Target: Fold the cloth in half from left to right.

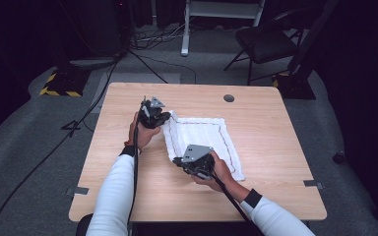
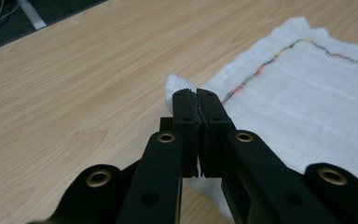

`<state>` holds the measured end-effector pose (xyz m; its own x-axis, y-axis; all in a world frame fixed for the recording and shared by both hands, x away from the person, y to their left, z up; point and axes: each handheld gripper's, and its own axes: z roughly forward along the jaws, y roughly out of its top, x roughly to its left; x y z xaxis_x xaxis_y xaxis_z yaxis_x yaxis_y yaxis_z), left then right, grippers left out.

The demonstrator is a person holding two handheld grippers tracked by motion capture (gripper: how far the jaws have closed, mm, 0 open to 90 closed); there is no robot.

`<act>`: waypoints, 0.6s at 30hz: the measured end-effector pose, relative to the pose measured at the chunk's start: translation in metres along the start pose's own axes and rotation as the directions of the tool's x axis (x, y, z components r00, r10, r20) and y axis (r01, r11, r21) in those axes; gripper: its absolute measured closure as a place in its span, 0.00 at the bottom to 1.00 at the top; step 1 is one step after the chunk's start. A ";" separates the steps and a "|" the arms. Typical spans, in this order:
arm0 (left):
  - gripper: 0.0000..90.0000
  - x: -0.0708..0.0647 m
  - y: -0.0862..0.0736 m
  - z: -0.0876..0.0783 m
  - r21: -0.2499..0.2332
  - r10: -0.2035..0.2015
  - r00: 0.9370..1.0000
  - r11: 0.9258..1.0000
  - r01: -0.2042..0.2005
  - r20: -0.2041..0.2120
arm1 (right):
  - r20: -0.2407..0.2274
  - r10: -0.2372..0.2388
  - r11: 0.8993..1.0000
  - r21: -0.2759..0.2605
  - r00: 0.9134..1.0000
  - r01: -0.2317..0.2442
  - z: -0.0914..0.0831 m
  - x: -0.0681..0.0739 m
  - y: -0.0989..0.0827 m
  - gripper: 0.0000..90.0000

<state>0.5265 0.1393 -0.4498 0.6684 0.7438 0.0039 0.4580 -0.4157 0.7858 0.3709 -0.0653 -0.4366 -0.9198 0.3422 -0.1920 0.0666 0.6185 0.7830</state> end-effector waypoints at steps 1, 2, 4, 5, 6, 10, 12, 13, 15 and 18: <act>0.97 0.000 0.000 0.000 0.000 0.000 1.000 1.000 0.000 0.000 | 0.007 0.002 1.000 -0.004 1.000 -0.002 -0.004 -0.001 -0.002 0.97; 0.97 -0.003 0.002 0.002 -0.002 0.002 1.000 1.000 -0.002 0.001 | 0.007 0.002 1.000 -0.004 1.000 -0.002 -0.004 -0.001 -0.002 0.97; 0.97 -0.007 0.006 0.005 -0.003 0.006 1.000 1.000 -0.006 0.004 | 0.023 0.010 1.000 -0.006 1.000 -0.010 -0.016 -0.006 -0.007 0.97; 0.97 -0.009 0.009 0.007 -0.008 0.009 1.000 1.000 -0.009 0.005 | 0.028 0.014 1.000 -0.009 1.000 -0.013 -0.020 -0.008 -0.009 0.97; 0.97 -0.012 0.011 0.008 -0.009 0.011 1.000 1.000 -0.011 0.007 | 0.028 0.014 1.000 -0.009 1.000 -0.013 -0.020 -0.008 -0.009 0.97; 0.97 -0.021 0.023 0.013 -0.011 0.026 1.000 1.000 -0.026 0.011 | 0.050 0.028 1.000 -0.011 0.998 -0.027 -0.035 -0.013 -0.018 0.97; 0.97 -0.027 0.029 0.018 -0.013 0.034 0.999 0.999 -0.034 0.017 | 0.063 0.032 0.999 -0.009 0.997 -0.031 -0.042 -0.016 -0.022 0.97; 0.97 -0.031 0.032 0.020 -0.018 0.038 0.999 0.999 -0.037 0.020 | 0.073 0.046 0.999 -0.015 0.996 -0.045 -0.050 -0.018 -0.027 0.97; 0.97 -0.037 0.038 0.026 -0.018 0.051 0.998 0.999 -0.050 0.025 | 0.078 0.052 0.999 -0.017 0.996 -0.051 -0.053 -0.020 -0.030 0.97; 0.97 -0.047 0.047 0.034 -0.015 0.062 0.998 0.998 -0.061 0.029 | 0.094 0.071 0.997 -0.017 0.993 -0.069 -0.063 -0.024 -0.037 0.97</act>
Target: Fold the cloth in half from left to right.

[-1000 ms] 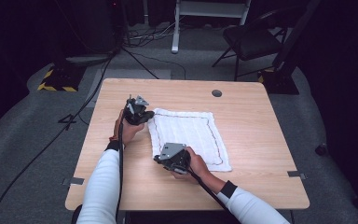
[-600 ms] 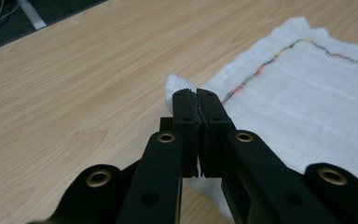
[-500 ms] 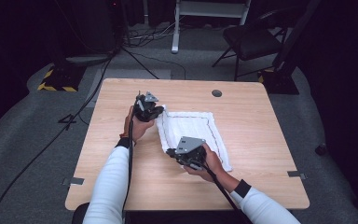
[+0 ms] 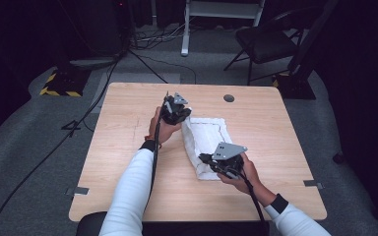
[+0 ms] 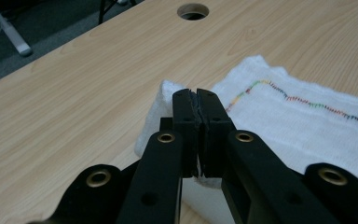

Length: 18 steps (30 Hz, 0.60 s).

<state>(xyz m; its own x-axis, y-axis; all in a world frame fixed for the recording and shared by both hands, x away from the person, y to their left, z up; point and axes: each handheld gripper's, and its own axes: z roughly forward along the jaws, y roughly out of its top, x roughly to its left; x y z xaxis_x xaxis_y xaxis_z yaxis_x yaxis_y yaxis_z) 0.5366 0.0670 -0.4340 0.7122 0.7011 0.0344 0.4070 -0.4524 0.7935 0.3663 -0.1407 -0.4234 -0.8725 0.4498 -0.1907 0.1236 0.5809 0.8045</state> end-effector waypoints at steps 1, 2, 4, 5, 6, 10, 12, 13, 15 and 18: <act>0.97 -0.003 0.003 0.003 -0.001 0.002 1.000 1.000 -0.002 0.004 | 0.006 0.005 1.000 -0.002 1.000 -0.005 -0.003 -0.002 -0.002 0.97; 0.97 -0.006 0.006 0.005 0.000 0.016 1.000 1.000 -0.016 0.003 | 0.012 0.013 1.000 -0.004 1.000 -0.013 -0.006 -0.003 -0.005 0.97; 0.97 -0.012 0.011 0.012 0.000 0.021 1.000 1.000 -0.021 0.009 | 0.022 0.027 1.000 -0.004 0.999 -0.027 -0.012 -0.007 -0.010 0.97; 0.97 -0.017 0.015 0.018 0.004 0.032 0.999 0.999 -0.032 0.015 | 0.032 0.035 0.999 -0.001 0.999 -0.035 -0.018 -0.010 -0.015 0.97; 0.97 -0.017 0.015 0.018 0.004 0.032 0.999 0.999 -0.032 0.015 | 0.037 0.042 0.999 -0.002 0.998 -0.042 -0.021 -0.012 -0.018 0.97; 0.97 -0.030 0.022 0.033 0.011 0.050 0.998 0.999 -0.050 0.034 | 0.057 0.060 0.998 0.003 0.997 -0.060 -0.032 -0.018 -0.029 0.97; 0.97 -0.033 0.024 0.036 0.016 0.057 0.998 0.998 -0.057 0.039 | 0.057 0.069 0.998 0.004 0.996 -0.069 -0.035 -0.019 -0.032 0.97; 0.97 -0.038 0.027 0.042 0.015 0.065 0.997 0.998 -0.066 0.048 | 0.067 0.074 0.997 0.014 0.995 -0.075 -0.039 -0.021 -0.037 0.97; 0.97 -0.040 0.029 0.045 0.017 0.065 0.996 0.998 -0.066 0.054 | 0.070 0.076 0.997 0.017 0.995 -0.078 -0.041 -0.021 -0.039 0.97; 0.97 -0.050 0.034 0.054 0.020 0.080 0.995 0.996 -0.081 0.060 | 0.083 0.084 0.996 0.023 0.993 -0.086 -0.047 -0.023 -0.046 0.97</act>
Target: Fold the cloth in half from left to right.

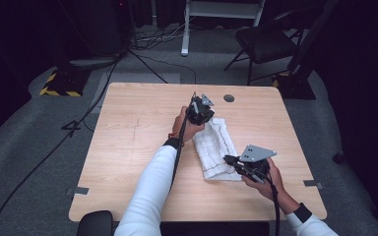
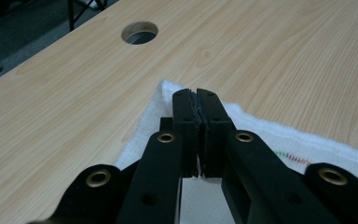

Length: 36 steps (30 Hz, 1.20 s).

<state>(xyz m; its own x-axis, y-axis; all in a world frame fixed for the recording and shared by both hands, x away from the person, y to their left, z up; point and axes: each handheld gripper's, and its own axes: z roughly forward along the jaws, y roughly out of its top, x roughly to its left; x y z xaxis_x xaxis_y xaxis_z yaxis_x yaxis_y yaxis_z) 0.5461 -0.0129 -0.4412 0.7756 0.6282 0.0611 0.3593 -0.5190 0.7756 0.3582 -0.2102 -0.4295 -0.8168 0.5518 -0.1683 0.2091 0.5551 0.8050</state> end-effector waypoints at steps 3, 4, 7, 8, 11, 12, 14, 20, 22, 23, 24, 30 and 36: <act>0.97 -0.007 0.005 0.009 0.011 0.011 1.000 1.000 -0.011 0.003 | 0.006 0.011 1.000 0.007 1.000 -0.011 -0.005 -0.003 -0.006 0.97; 0.97 -0.010 0.006 0.013 0.014 0.014 1.000 1.000 -0.014 -0.002 | 0.011 0.014 1.000 0.012 1.000 -0.014 -0.005 -0.004 -0.009 0.97; 0.96 -0.014 0.008 0.021 0.025 0.013 1.000 1.000 -0.013 -0.011 | 0.027 0.028 0.999 0.027 0.999 -0.029 -0.007 -0.008 -0.015 0.97; 0.95 -0.016 0.009 0.023 0.031 0.016 1.000 0.999 -0.015 -0.016 | 0.030 0.041 0.998 0.037 0.999 -0.042 -0.007 -0.011 -0.020 0.97; 0.86 -0.019 0.009 0.027 0.030 0.013 0.999 0.999 -0.012 -0.031 | 0.028 0.057 0.995 0.075 0.998 -0.059 -0.004 -0.013 -0.028 0.94; 0.83 -0.020 0.008 0.026 0.026 0.007 0.999 1.000 -0.006 -0.036 | 0.031 0.058 0.994 0.088 0.998 -0.061 -0.002 -0.013 -0.031 0.93; 0.79 -0.019 0.007 0.024 0.025 0.007 0.999 1.000 -0.006 -0.033 | 0.037 0.059 0.992 0.107 0.998 -0.063 0.000 -0.014 -0.036 0.89; 0.68 -0.016 -0.010 -0.007 0.019 0.014 1.000 1.000 -0.013 -0.017 | 0.052 0.070 0.987 0.144 0.996 -0.077 0.001 -0.015 -0.045 0.80; 0.64 -0.016 -0.014 -0.012 0.020 0.013 1.000 1.000 -0.013 -0.011 | 0.056 0.071 0.986 0.147 0.996 -0.078 0.000 -0.015 -0.047 0.78; 0.59 -0.018 -0.019 -0.018 0.014 0.006 1.000 1.000 -0.006 -0.004 | 0.059 0.077 0.985 0.149 0.995 -0.085 -0.001 -0.016 -0.048 0.74; 0.55 -0.020 -0.023 -0.024 0.016 0.008 1.000 1.000 -0.008 -0.006 | 0.060 0.081 0.984 0.155 0.995 -0.090 -0.002 -0.017 -0.050 0.72; 0.36 -0.048 -0.049 -0.057 0.040 0.074 0.995 0.996 -0.077 0.072 | 0.086 0.146 0.982 0.108 0.986 -0.155 -0.017 -0.033 -0.056 0.61; 0.38 -0.079 -0.077 -0.063 0.102 0.139 0.980 0.983 -0.154 0.139 | 0.074 0.099 0.987 0.116 0.992 -0.107 -0.002 -0.048 -0.057 0.55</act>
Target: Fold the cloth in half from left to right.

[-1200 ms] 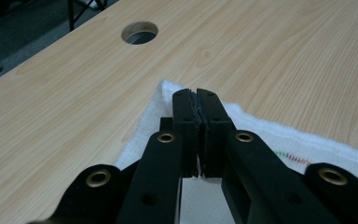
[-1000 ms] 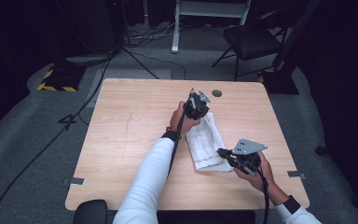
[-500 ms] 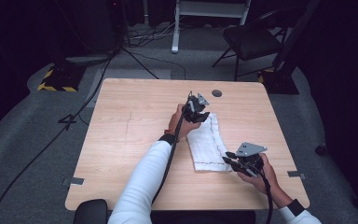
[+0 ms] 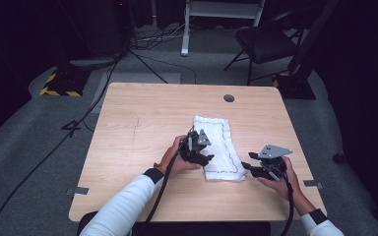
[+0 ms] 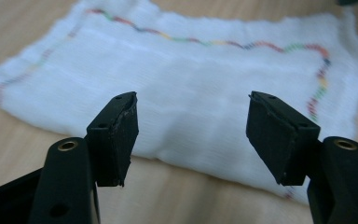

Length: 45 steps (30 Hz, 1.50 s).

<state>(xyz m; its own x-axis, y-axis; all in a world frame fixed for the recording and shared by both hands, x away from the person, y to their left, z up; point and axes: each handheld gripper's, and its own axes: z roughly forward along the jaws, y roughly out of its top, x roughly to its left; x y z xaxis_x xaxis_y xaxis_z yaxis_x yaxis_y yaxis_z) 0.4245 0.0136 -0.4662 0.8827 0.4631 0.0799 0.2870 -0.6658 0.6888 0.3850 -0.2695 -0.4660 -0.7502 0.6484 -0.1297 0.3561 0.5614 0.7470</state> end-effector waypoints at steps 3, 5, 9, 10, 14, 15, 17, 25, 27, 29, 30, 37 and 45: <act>0.41 -0.010 -0.006 0.005 0.027 0.039 0.999 0.999 -0.039 -0.003 | 0.001 -0.001 1.000 0.023 1.000 0.001 0.008 -0.004 0.001 0.54; 0.44 -0.013 -0.009 0.010 0.067 0.074 0.997 0.995 -0.072 -0.018 | -0.015 0.000 0.999 0.052 1.000 0.001 0.015 -0.007 0.001 0.53; 0.43 -0.011 -0.014 0.013 0.068 0.043 0.999 0.997 -0.044 0.009 | -0.037 0.016 0.996 0.083 0.999 -0.013 0.025 -0.012 -0.002 0.51; 0.43 -0.010 -0.015 0.013 0.064 0.035 0.999 0.997 -0.036 0.013 | -0.043 0.013 0.996 0.093 0.999 -0.009 0.027 -0.013 -0.002 0.49; 0.43 -0.013 -0.020 0.011 0.056 0.023 1.000 0.998 -0.023 0.004 | -0.059 0.021 0.994 0.110 0.998 -0.015 0.030 -0.012 -0.004 0.49; 0.43 -0.014 -0.021 0.010 0.053 0.026 1.000 0.998 -0.026 -0.001 | -0.065 0.023 0.993 0.113 0.998 -0.015 0.029 -0.012 -0.004 0.48; 0.43 -0.016 -0.022 0.009 0.054 0.027 1.000 0.998 -0.027 -0.006 | -0.072 0.032 0.993 0.114 0.997 -0.023 0.029 -0.012 -0.005 0.49; 0.43 -0.013 -0.032 0.002 0.059 -0.039 0.997 0.998 0.035 0.062 | -0.107 0.029 0.994 0.109 0.994 -0.017 0.026 0.000 -0.008 0.51; 0.43 -0.014 -0.037 -0.002 0.057 -0.047 0.996 0.997 0.043 0.072 | -0.117 0.019 0.994 0.112 0.993 -0.006 0.025 0.004 -0.007 0.51; 0.43 -0.015 -0.039 -0.003 0.055 -0.056 0.995 0.997 0.051 0.077 | -0.124 0.005 0.994 0.113 0.992 0.009 0.024 0.008 -0.007 0.51; 0.43 -0.016 -0.043 -0.006 0.053 -0.066 0.994 0.997 0.062 0.084 | -0.129 0.003 0.994 0.110 0.992 0.011 0.024 0.010 -0.007 0.51; 0.43 -0.024 -0.053 -0.017 0.050 -0.059 0.995 0.997 0.055 0.082 | -0.163 -0.020 0.993 0.112 0.986 0.038 0.022 0.024 -0.006 0.51; 0.43 -0.033 -0.066 -0.029 0.049 -0.056 0.995 0.997 0.052 0.081 | -0.207 -0.030 0.993 0.104 0.978 0.053 0.021 0.039 -0.005 0.49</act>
<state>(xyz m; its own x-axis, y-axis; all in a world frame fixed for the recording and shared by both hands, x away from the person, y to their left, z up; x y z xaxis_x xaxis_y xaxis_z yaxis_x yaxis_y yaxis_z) 0.3658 0.0593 -0.4927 0.8924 0.4509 -0.0172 0.3505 -0.6687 0.6558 0.3653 -0.2363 -0.4886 -0.8596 0.5108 -0.0144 0.3721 0.6451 0.6674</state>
